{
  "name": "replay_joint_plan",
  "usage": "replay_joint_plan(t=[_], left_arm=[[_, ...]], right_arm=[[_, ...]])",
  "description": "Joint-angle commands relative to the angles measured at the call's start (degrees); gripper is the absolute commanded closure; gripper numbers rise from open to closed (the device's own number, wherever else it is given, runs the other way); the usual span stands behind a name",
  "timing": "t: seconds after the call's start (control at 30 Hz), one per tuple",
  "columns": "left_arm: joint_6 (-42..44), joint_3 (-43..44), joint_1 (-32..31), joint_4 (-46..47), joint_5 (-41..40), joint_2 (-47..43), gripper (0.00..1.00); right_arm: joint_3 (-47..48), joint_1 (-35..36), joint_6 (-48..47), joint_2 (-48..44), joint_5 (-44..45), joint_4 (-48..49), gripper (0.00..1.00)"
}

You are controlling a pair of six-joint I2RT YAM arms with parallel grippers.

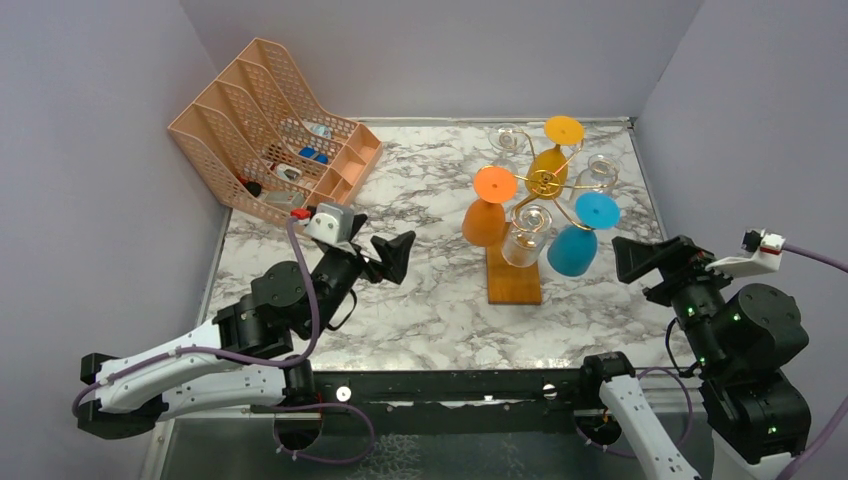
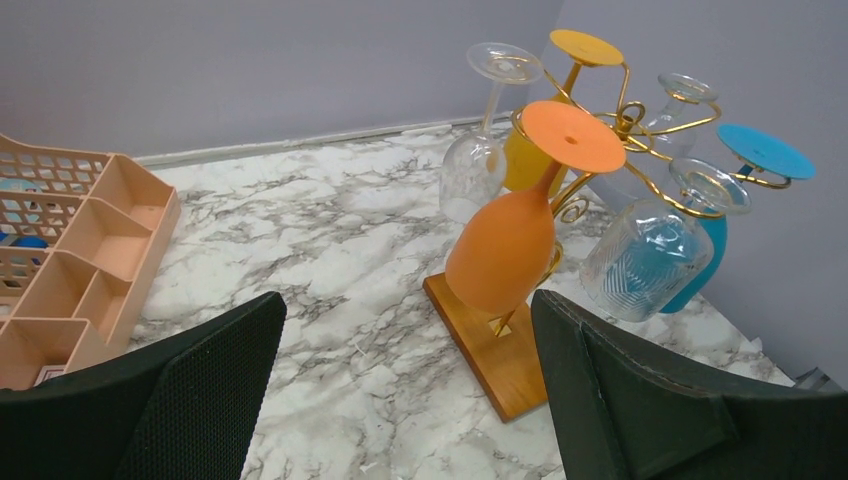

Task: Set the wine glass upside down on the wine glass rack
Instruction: Reset both arms

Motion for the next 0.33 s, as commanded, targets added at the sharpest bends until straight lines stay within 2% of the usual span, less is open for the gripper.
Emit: replay_joint_plan(t=[0.0, 0.3], left_arm=[[-0.5, -1.7, 0.0, 1.5, -0.6, -0.9, 0.01], [-1.4, -1.8, 0.0, 0.8, -0.6, -1.7, 0.01]], right_arm=[[-0.3, 0.0, 1.7, -1.1, -1.5, -2.4, 0.0], [0.1, 0.0, 2.4, -2.1, -0.5, -3.1, 0.0]])
